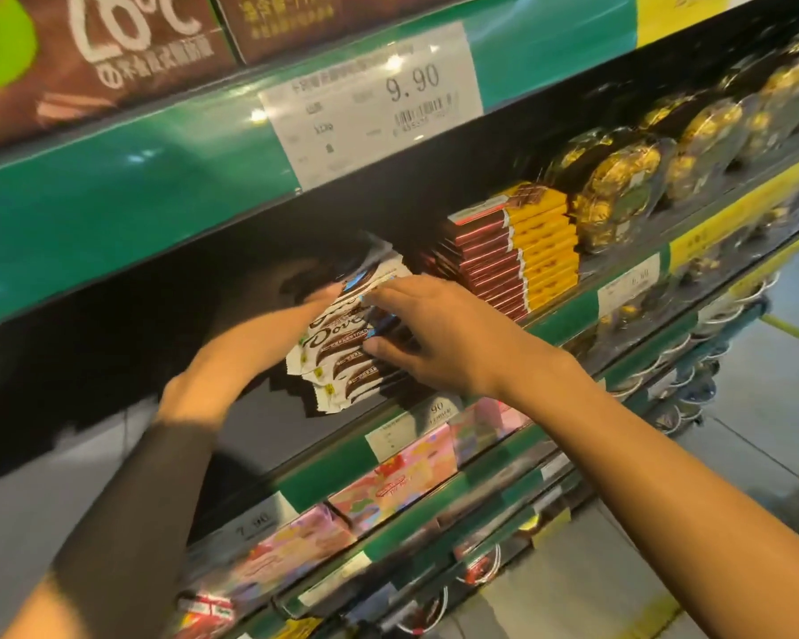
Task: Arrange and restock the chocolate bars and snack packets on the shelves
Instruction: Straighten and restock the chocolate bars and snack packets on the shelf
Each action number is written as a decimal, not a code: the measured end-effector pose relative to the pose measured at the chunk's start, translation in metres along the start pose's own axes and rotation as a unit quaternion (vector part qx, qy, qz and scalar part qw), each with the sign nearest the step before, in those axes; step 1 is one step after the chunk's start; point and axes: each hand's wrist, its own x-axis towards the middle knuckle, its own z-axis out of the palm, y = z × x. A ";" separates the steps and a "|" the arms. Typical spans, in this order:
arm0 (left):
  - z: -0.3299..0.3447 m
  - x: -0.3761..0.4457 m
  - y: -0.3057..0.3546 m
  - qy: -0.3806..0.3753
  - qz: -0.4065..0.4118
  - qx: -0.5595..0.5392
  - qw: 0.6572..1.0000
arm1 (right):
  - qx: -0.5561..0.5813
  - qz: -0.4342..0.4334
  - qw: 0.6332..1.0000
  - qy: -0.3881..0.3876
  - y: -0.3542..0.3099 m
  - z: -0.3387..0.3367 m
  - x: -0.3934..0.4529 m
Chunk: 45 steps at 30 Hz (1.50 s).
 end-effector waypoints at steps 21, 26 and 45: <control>-0.028 -0.112 -0.102 0.294 0.042 -0.070 0.952 | 0.153 0.056 0.983 0.084 -0.032 -0.013 -0.033; 0.005 -0.183 -0.118 0.360 -0.006 -0.136 0.923 | 0.347 0.036 0.935 0.058 -0.057 0.008 -0.065; 0.132 -0.458 -0.231 0.583 -0.299 -0.276 0.704 | 0.443 -0.055 0.838 -0.313 -0.253 0.136 -0.147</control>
